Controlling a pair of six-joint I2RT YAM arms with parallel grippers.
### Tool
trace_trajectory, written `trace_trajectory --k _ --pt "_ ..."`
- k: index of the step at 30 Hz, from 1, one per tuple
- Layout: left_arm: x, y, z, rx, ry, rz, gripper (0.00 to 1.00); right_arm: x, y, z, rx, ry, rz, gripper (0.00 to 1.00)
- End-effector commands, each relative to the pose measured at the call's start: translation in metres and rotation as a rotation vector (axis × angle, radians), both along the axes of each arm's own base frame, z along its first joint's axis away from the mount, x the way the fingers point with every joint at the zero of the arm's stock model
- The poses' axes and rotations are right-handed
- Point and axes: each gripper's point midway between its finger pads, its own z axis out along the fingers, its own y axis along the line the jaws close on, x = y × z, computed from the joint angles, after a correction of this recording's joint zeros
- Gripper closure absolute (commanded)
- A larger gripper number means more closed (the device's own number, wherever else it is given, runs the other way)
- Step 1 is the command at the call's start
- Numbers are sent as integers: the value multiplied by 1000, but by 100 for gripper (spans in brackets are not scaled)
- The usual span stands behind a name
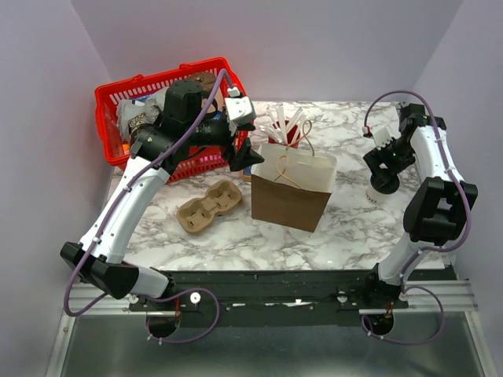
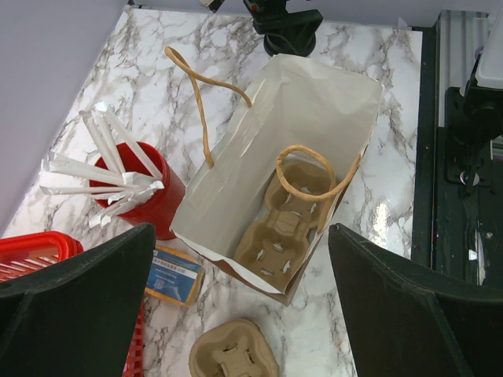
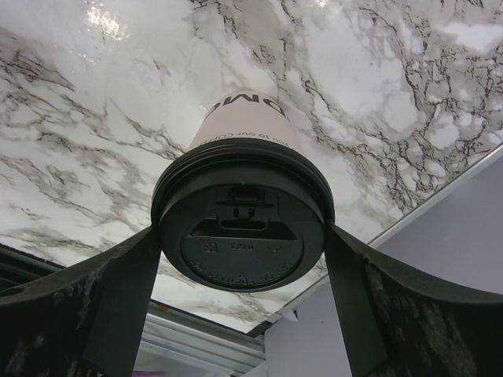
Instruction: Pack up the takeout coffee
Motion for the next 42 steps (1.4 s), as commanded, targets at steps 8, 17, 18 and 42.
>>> trace_trajectory --k 8,17,18,42 --pt "-2 -1 -4 -1 14 -26 1 -19 1 -21 17 106 -26 18" --pt "-1 -3 -3 -3 11 -32 1 -9 3 9 20 2 -44 23" --pt "-1 -3 -2 -4 9 -36 1 -10 3 10 19 1 -44 24" --pt "62 -50 -12 8 -33 -215 7 -34 64 108 273 -304 -26 99"
